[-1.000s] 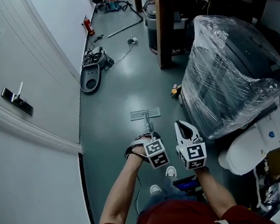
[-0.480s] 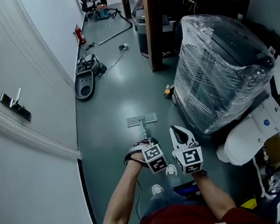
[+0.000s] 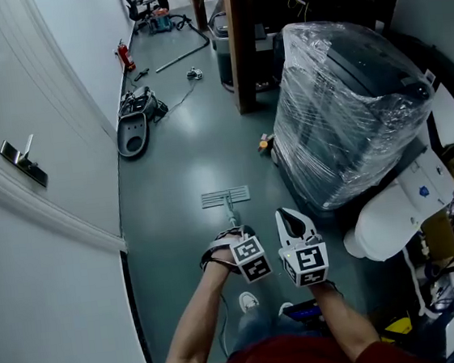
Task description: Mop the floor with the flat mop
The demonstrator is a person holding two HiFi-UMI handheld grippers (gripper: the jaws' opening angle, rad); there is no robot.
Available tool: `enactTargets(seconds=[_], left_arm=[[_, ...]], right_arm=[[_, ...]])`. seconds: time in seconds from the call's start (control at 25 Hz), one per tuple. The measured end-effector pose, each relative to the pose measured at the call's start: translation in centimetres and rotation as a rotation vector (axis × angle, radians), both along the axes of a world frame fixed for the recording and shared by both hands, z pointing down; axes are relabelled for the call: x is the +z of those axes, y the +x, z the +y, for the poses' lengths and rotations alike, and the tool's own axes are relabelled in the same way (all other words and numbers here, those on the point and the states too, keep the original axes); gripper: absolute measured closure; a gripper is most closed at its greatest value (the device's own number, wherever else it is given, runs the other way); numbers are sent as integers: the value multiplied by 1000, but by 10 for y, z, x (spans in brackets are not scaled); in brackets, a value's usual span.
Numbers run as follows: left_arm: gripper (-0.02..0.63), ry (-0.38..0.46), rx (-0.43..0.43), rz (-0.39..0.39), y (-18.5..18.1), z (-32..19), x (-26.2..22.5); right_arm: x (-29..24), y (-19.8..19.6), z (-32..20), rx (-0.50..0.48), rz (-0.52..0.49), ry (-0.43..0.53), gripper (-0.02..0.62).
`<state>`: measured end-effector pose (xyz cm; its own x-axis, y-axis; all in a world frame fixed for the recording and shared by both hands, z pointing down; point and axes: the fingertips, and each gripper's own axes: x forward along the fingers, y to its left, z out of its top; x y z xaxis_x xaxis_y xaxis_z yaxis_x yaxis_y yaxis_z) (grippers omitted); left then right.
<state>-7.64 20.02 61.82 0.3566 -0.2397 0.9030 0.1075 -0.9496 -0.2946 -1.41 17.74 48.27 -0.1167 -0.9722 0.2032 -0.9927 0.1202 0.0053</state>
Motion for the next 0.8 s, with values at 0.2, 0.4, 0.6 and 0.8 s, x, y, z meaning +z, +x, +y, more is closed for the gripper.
enactTargets(seconds=[0.2,0.4,0.6,0.8], left_arm=[[545,-3,-30,-3,8,40,-4],[545,1,-47,-20,19,81,-3],[545,0,-57,-26,34,111,-1],[545,-9,-57,-39,43,144,-4]], right_arm=[[-3,9,36,-31,-16,21,578],[1,31,77,-31,-36,20,578],[-1,51,106,-31,-34,34,578],[-6,69,134,-17,-58,53,578]])
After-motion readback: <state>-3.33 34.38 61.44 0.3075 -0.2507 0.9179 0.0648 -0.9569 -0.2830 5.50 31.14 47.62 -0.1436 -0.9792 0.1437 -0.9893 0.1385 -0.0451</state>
